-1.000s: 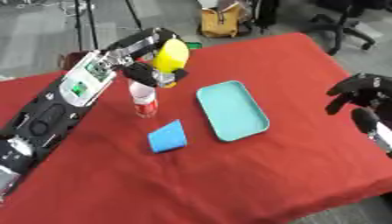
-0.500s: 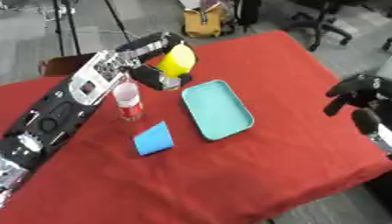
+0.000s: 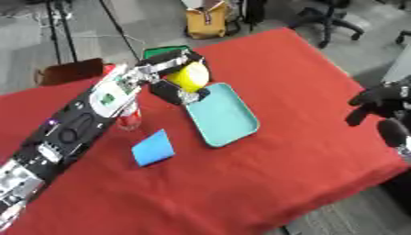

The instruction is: Pick up objects on the table and place them in the box.

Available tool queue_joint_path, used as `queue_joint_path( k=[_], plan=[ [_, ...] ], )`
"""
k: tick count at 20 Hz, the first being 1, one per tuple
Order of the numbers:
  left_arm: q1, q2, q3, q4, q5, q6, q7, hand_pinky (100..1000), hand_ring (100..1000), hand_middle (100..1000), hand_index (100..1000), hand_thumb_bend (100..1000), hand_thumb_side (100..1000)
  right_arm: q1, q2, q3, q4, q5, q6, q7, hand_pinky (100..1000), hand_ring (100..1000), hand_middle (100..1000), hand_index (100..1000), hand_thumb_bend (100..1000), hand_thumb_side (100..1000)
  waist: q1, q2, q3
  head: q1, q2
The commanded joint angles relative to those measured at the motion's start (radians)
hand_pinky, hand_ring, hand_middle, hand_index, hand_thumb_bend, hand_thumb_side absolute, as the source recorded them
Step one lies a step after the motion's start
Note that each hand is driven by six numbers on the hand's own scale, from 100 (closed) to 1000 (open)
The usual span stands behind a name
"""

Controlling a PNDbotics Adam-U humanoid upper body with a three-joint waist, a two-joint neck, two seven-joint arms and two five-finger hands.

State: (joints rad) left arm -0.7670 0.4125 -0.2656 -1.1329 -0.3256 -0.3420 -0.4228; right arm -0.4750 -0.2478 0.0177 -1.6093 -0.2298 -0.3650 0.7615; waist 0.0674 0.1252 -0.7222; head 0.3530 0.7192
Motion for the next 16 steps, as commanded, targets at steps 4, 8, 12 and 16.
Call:
queue_joint_path(
  k=[4, 8, 12, 16],
  plan=[
    [-0.035, -0.019, 0.015, 0.025, -0.037, -0.014, 0.065, 558, 783, 665, 698, 100, 511, -0.019, 0.006, -0.006, -0.055, -0.019, -0.122, 0.134, 608, 554, 667, 760, 248, 483, 0.0, -0.005, -0.01, 0.016, -0.016],
    [-0.037, -0.036, 0.01, 0.032, -0.086, -0.034, 0.108, 568, 798, 698, 723, 100, 547, -0.019, 0.012, -0.003, -0.073, -0.027, -0.114, 0.135, 608, 554, 667, 760, 247, 484, 0.001, -0.001, -0.013, 0.018, -0.02],
    [-0.035, -0.049, 0.006, 0.039, -0.134, -0.052, 0.139, 589, 820, 753, 765, 100, 561, -0.019, 0.014, -0.003, -0.083, -0.033, -0.11, 0.134, 609, 555, 667, 760, 248, 484, 0.0, 0.002, -0.013, 0.02, -0.021],
    [-0.033, -0.057, 0.002, 0.055, -0.217, -0.077, 0.166, 618, 827, 773, 782, 100, 509, -0.02, 0.015, -0.003, -0.091, -0.038, -0.109, 0.133, 609, 555, 667, 760, 248, 484, -0.002, 0.004, -0.015, 0.025, -0.025]
  ],
)
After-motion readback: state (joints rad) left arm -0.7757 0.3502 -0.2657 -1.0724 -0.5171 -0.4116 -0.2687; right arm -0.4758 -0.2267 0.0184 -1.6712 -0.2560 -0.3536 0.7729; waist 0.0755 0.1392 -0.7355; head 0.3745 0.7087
